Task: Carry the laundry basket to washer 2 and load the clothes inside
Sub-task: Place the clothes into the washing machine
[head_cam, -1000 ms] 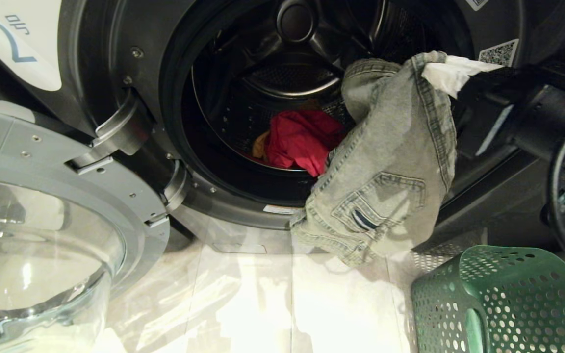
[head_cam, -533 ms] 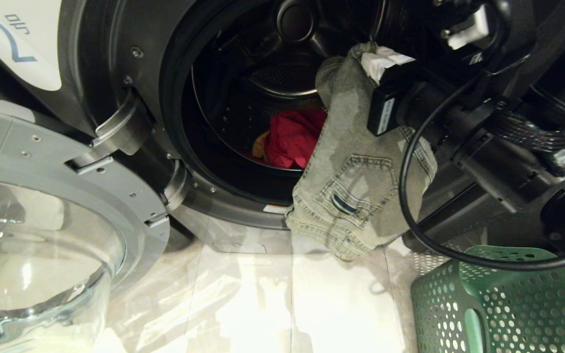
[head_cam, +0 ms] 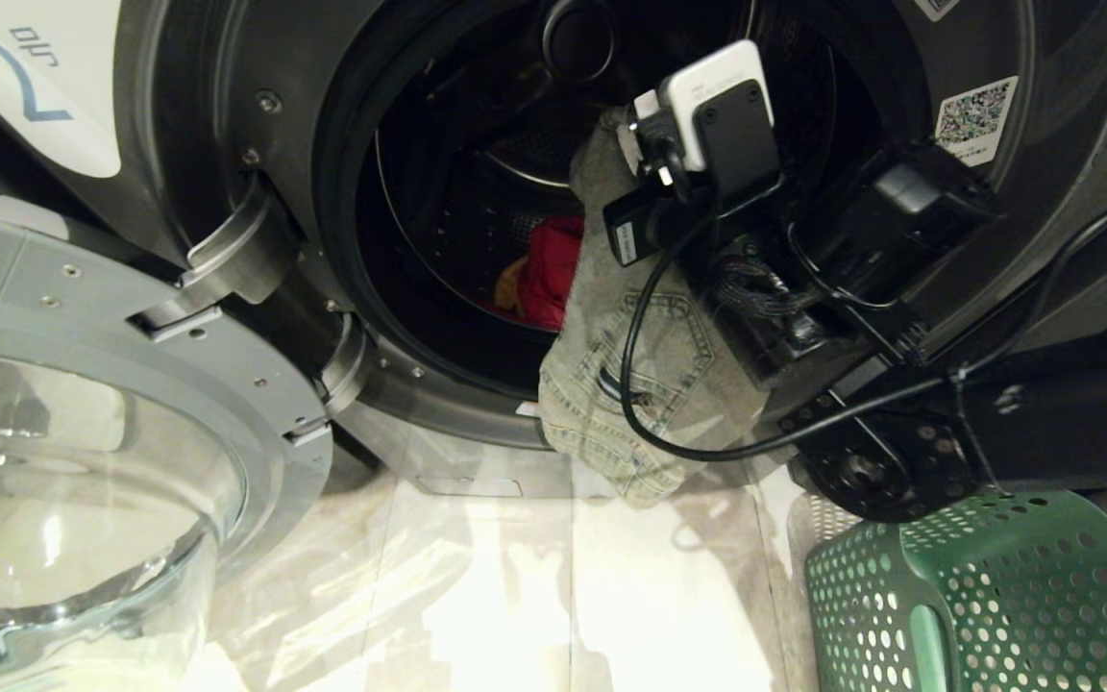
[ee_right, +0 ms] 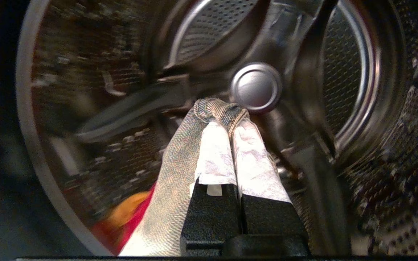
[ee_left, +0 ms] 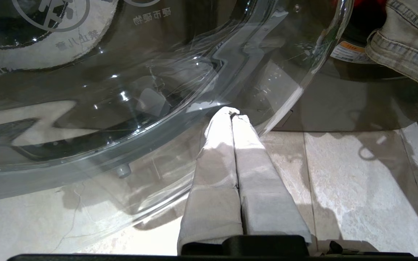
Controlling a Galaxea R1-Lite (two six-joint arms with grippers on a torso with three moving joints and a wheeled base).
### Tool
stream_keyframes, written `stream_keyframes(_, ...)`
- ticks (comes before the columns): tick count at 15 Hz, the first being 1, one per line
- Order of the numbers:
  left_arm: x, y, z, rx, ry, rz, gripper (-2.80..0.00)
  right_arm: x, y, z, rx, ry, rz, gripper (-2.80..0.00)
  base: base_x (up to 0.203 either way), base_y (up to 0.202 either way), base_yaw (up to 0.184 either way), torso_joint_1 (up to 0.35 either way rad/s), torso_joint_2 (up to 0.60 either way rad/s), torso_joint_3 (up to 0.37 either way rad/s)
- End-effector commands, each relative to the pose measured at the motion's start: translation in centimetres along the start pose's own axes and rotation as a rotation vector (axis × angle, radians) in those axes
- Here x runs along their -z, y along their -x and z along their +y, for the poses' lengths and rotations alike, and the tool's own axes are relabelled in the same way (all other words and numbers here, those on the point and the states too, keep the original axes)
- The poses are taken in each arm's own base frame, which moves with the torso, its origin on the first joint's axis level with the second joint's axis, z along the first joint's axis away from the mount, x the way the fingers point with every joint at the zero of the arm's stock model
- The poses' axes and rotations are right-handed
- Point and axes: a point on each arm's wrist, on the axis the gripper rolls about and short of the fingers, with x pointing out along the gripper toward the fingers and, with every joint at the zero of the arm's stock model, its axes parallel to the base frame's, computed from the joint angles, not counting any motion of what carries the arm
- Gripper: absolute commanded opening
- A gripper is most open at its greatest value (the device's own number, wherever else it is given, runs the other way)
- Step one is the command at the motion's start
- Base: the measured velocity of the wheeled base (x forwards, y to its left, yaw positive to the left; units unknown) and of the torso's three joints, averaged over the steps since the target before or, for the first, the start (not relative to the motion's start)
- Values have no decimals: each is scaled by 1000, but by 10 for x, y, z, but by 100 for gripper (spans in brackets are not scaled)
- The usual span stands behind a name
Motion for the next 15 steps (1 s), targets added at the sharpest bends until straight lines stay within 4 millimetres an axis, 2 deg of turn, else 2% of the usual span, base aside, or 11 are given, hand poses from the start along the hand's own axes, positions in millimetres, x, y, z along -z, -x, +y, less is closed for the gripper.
stream_keyframes(1, 11, -2, 0, -3, 0, 39, -280, 43, -21, 18, 20, 57, 17, -280, 0, 0, 0, 0, 0, 0)
stream_keyframes(6, 11, -2, 0, -1, 0, 39, -280, 79, -61, 2, 158, 131, -61, -280, 0, 0, 0, 0, 0, 0)
stream_keyframes(10, 11, -2, 0, -1, 0, 39, -280, 111, -75, -21, 190, 217, -88, -280, 0, 0, 0, 0, 0, 0)
stream_keyframes(15, 11, -2, 0, -3, 0, 39, -280, 102, -73, -28, 170, 229, -222, -280, 0, 0, 0, 0, 0, 0)
